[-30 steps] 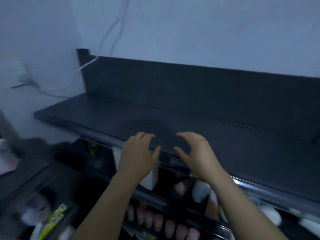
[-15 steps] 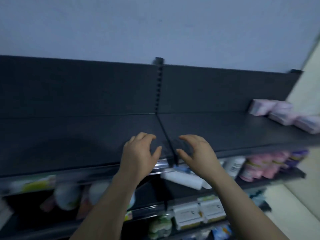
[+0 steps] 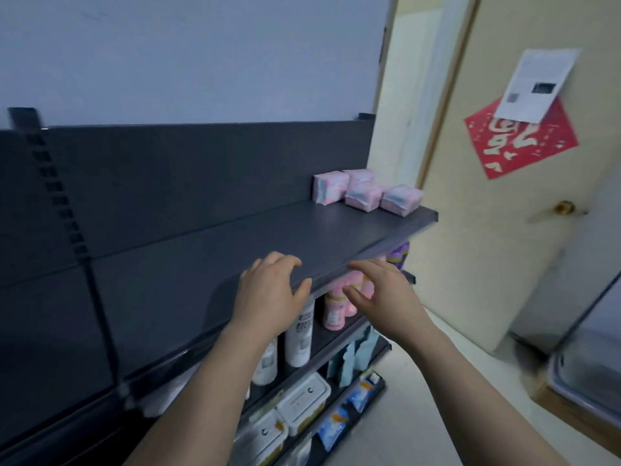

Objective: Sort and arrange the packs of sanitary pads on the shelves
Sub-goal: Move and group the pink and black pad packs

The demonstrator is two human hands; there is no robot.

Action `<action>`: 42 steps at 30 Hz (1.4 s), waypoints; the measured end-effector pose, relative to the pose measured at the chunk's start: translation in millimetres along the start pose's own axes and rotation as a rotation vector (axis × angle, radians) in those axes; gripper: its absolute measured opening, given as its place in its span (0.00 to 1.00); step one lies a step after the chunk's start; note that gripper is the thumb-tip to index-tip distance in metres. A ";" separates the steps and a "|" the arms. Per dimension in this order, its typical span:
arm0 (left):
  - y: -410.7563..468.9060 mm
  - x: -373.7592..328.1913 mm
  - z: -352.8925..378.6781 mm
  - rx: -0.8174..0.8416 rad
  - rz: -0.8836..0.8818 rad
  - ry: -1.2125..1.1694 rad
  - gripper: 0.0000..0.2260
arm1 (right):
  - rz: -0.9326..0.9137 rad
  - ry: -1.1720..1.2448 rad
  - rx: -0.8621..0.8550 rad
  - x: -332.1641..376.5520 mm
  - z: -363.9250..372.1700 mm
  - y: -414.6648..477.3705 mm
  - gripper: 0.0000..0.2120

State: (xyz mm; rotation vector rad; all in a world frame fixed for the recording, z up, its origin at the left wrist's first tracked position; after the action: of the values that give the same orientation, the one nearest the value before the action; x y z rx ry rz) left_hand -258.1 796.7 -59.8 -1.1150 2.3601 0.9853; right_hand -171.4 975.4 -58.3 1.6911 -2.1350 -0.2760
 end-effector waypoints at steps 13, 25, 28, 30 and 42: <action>193.7 -30.8 87.2 0.070 0.049 -0.008 0.18 | 0.120 -0.058 -0.040 -123.9 3.3 141.5 0.18; 311.3 -37.5 176.5 0.068 -0.048 -0.074 0.17 | 0.195 -0.035 -0.024 -232.8 26.8 234.6 0.14; 337.3 -35.8 200.8 0.069 -0.085 -0.029 0.19 | 0.166 -0.046 0.001 -259.7 33.1 266.4 0.16; 357.2 -34.0 217.4 0.076 -0.127 0.011 0.20 | 0.116 -0.056 0.007 -277.8 36.5 288.6 0.16; 435.0 -19.9 290.4 0.243 -0.533 -0.063 0.33 | -0.003 -0.022 0.146 -377.1 55.2 386.5 0.19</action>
State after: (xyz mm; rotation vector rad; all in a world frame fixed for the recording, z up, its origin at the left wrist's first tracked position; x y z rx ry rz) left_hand -578.5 1210.5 -58.9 -1.4729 1.9069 0.5208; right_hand -466.4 1429.8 -26.3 1.7790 -2.2166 -0.1440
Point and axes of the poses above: each hand's wrist, its own y-axis towards the middle knuckle, its own z-axis out of the palm, x = y × z, the point moved 1 cm from there along y, towards the middle knuckle, and after that the axes turned 11 degrees about -y, right-handed, at the moved point
